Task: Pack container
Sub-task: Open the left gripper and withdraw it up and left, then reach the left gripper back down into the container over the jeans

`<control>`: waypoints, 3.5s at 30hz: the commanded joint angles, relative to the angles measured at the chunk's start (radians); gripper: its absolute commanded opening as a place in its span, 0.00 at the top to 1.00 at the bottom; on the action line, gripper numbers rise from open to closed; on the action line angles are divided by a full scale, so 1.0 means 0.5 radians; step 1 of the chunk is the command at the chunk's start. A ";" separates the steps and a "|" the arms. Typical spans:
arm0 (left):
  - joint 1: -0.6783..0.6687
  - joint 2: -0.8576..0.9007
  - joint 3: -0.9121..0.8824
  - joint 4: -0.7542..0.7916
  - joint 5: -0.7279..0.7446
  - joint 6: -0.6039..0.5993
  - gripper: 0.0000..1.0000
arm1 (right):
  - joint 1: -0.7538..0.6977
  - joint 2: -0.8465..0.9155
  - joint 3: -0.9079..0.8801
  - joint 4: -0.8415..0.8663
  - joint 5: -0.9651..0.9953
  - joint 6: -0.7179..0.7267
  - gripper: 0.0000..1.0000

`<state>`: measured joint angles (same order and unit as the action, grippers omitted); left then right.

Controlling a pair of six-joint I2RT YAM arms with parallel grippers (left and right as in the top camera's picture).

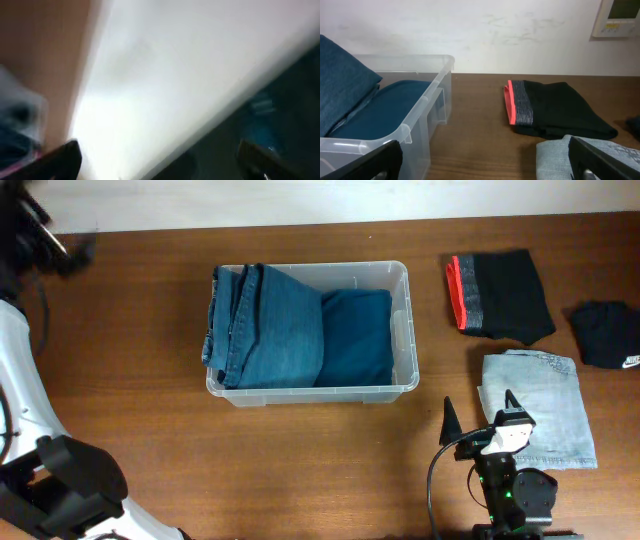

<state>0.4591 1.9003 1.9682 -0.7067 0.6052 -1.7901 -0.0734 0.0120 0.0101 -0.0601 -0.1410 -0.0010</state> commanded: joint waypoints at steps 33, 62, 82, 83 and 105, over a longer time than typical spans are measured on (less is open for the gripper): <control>-1.353 0.040 0.014 -0.723 -1.521 3.433 0.99 | -0.013 -0.018 -0.009 -0.009 -0.011 -0.005 0.01; -1.450 0.780 0.014 -0.997 -1.452 3.251 0.99 | -0.013 -0.018 -0.009 -0.009 -0.012 -0.005 0.01; -1.566 0.787 0.666 -1.339 -1.591 3.243 0.99 | -0.013 -0.018 -0.009 -0.009 -0.011 -0.005 0.01; -1.566 0.787 0.789 -1.398 -1.662 3.228 0.99 | -0.013 -0.018 -0.009 -0.009 -0.011 -0.005 0.01; -1.923 0.783 1.454 -1.962 -1.413 3.313 0.99 | -0.013 -0.018 -0.009 -0.009 -0.011 -0.005 0.01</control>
<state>-0.4721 2.2967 2.7487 -1.6836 -0.1261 -0.1562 -0.0734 0.0120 0.0101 -0.0597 -0.1410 -0.0010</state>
